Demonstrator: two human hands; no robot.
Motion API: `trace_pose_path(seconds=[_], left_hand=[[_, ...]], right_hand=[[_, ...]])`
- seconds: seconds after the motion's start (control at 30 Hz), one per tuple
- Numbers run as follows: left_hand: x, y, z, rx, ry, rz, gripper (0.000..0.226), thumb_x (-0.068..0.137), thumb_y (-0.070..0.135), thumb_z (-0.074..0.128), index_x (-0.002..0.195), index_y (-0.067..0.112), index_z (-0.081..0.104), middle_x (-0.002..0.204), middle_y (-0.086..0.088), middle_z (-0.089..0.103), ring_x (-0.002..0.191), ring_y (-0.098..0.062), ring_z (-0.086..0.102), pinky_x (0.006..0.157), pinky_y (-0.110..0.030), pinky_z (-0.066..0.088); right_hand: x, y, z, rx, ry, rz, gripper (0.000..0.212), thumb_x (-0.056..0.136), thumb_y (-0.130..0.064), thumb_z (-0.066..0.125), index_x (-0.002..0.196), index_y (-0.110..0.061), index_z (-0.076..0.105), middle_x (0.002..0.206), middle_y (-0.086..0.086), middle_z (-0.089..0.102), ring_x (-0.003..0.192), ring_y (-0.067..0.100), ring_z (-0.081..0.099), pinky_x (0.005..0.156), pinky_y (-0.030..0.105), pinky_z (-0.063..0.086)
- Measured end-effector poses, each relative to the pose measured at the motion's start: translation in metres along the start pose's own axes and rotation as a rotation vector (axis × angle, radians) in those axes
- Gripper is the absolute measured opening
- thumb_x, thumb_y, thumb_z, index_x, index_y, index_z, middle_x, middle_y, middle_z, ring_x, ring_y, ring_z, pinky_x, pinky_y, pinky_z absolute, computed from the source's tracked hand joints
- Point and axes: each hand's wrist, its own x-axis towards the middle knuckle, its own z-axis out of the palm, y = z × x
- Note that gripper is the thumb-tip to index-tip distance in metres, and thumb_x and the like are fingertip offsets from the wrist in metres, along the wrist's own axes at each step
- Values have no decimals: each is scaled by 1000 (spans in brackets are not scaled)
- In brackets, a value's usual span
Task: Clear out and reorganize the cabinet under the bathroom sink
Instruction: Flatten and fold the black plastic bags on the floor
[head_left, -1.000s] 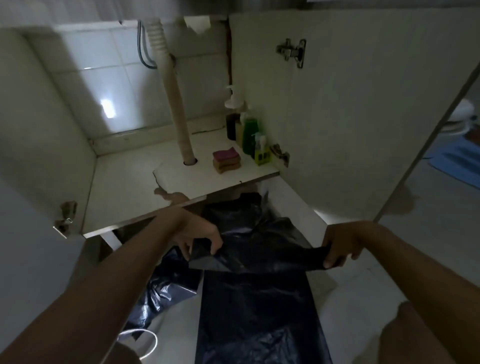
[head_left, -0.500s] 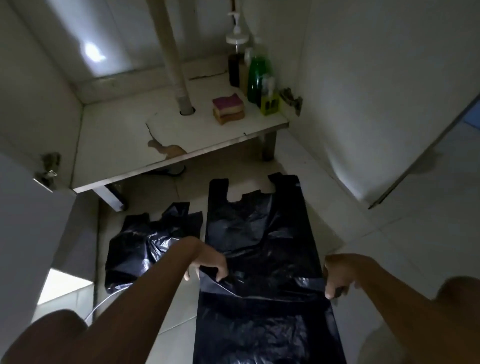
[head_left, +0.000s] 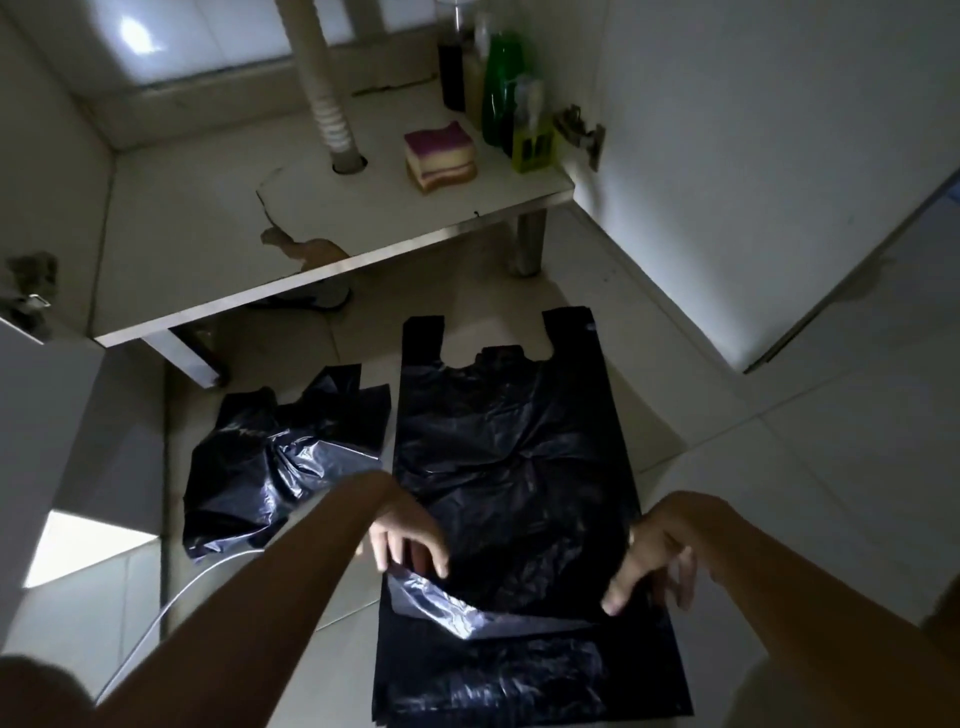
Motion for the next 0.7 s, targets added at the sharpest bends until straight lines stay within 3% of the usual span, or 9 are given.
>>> trace_pose_path(seconds=[0.07, 0.13, 0.17, 0.2, 0.27, 0.37, 0.47, 0.57, 0.7], left_hand=[[12, -2, -27, -37, 113, 55, 46, 90, 52, 59, 128, 26, 62, 133, -5, 60, 122, -22, 57, 106, -40, 44], [25, -3, -54, -102, 485, 184, 39, 88, 47, 65, 111, 17, 71, 115, -6, 69, 108, -22, 65, 96, -37, 52], [35, -1, -64, -125, 702, 235, 36, 87, 44, 67, 107, 14, 72, 110, -6, 70, 104, -23, 66, 92, -36, 54], [47, 0, -70, -151, 895, 267, 38, 86, 43, 67, 110, 14, 69, 112, -7, 68, 105, -25, 64, 90, -36, 53], [74, 2, -70, -190, 1115, 259, 53, 86, 46, 62, 128, 14, 57, 130, -11, 58, 117, -31, 56, 96, -40, 49], [122, 0, -54, -55, 1060, 97, 78, 92, 59, 45, 154, 15, 24, 159, -17, 22, 145, -37, 25, 115, -47, 29], [155, -7, -38, -39, 1022, 16, 84, 96, 64, 31, 158, 16, 1, 164, -16, -3, 151, -36, 1, 120, -51, 9], [167, -12, -27, -24, 1111, 42, 82, 98, 62, 28, 157, 15, -3, 164, -17, -6, 151, -35, -2, 121, -52, 4], [170, -7, -37, -113, 1244, 117, 81, 97, 58, 35, 157, 10, 9, 164, -18, -4, 151, -36, -1, 122, -51, 9]], right_hand=[[3, -6, -18, 80, 130, -107, 67, 82, -57, 72, 134, -21, 48, 123, 4, 56, 110, 25, 64, 53, 21, 52], [16, -11, -38, 100, 495, -289, 41, 87, -58, 65, 102, -20, 57, 90, 1, 61, 83, 24, 69, 57, 21, 47], [33, -13, -45, 78, 701, -348, 40, 89, -56, 62, 100, -18, 60, 89, 3, 61, 85, 28, 68, 63, 25, 48], [47, -17, -48, 47, 888, -378, 39, 92, -53, 59, 112, -19, 61, 101, 4, 62, 95, 28, 66, 73, 29, 50], [76, -23, -40, -64, 1139, -359, 54, 94, -51, 54, 143, -30, 43, 138, 3, 49, 122, 27, 53, 96, 40, 47], [108, -29, -16, -155, 1121, -295, 74, 95, -61, 41, 157, -36, 10, 164, 3, 14, 148, 29, 19, 116, 54, 23], [134, -24, 0, -156, 1022, -229, 80, 94, -72, 27, 157, -36, -8, 167, 2, -9, 153, 30, -2, 120, 59, 5], [139, -24, 12, -165, 1070, -204, 84, 91, -76, 23, 157, -34, -6, 167, 2, -11, 153, 30, -5, 119, 62, 2], [137, -39, -9, -43, 1335, -257, 78, 94, -69, 29, 158, -27, 13, 167, 5, 6, 153, 29, 7, 118, 62, 6]])
